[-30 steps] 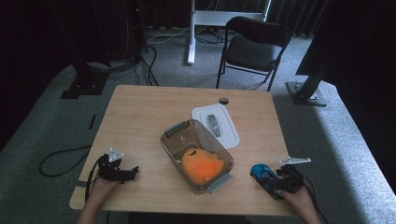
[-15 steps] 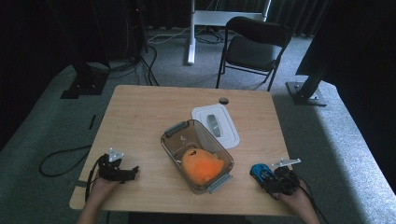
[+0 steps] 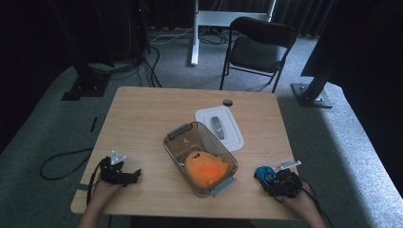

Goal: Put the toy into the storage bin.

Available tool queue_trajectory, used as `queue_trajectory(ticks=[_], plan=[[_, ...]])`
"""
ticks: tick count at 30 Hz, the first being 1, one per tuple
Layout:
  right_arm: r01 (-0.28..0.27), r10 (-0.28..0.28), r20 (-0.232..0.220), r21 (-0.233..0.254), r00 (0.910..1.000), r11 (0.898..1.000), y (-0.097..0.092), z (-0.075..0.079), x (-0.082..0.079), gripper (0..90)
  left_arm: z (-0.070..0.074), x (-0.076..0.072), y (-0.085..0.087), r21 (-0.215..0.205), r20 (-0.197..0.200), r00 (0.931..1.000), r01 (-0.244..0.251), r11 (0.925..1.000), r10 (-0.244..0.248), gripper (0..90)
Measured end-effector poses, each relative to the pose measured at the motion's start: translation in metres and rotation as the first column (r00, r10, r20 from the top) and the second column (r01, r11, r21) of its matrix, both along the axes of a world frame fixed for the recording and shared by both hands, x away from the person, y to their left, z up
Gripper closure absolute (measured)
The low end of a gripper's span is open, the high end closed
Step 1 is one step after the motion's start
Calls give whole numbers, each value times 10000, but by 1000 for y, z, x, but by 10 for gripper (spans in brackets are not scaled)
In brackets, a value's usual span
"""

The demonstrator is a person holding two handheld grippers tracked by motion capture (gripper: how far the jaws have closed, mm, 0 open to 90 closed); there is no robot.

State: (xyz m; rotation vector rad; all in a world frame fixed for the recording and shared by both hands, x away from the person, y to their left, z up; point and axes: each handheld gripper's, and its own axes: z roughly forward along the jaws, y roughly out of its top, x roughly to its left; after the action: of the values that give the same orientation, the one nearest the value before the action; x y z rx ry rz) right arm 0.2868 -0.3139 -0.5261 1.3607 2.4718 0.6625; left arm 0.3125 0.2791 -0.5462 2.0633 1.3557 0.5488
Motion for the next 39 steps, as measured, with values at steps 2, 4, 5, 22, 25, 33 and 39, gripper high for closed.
queue_trajectory(ticks=[2, 4, 5, 22, 25, 33, 39], plan=[[-73, 73, 28, -7, 10000, 10000, 0, 0, 0, 244, 0, 0, 0, 2, 0, 10000, 1, 10000, -1, 1], [9, -9, 7, -24, 10000, 10000, 1, 0, 0, 246, 0, 0, 0, -1, 1, 10000, 0, 10000, 0, 1], [23, -23, -10, -38, 10000, 10000, 2, 0, 1, 247, 0, 0, 0, -1, 0, 10000, 0, 10000, 0, 1], [1141, -1135, -174, 404, 9934, 9926, 7, 10, 15, 267, 0, 0, 0, -11, 7, 10000, 1, 10000, -1, 1], [880, -872, -392, 189, 9954, 9959, 9, 11, 18, 267, 0, 0, 0, -5, 2, 10000, 8, 10000, -8, 1], [988, -988, -29, 49, 9951, 9951, 14, 5, 20, 262, 0, 0, 0, -13, 7, 10000, 4, 10000, -4, 1], [984, -983, -100, 130, 9951, 9951, 11, 2, 19, 202, 0, 0, 0, -12, 7, 10000, 4, 10000, -4, 1]])
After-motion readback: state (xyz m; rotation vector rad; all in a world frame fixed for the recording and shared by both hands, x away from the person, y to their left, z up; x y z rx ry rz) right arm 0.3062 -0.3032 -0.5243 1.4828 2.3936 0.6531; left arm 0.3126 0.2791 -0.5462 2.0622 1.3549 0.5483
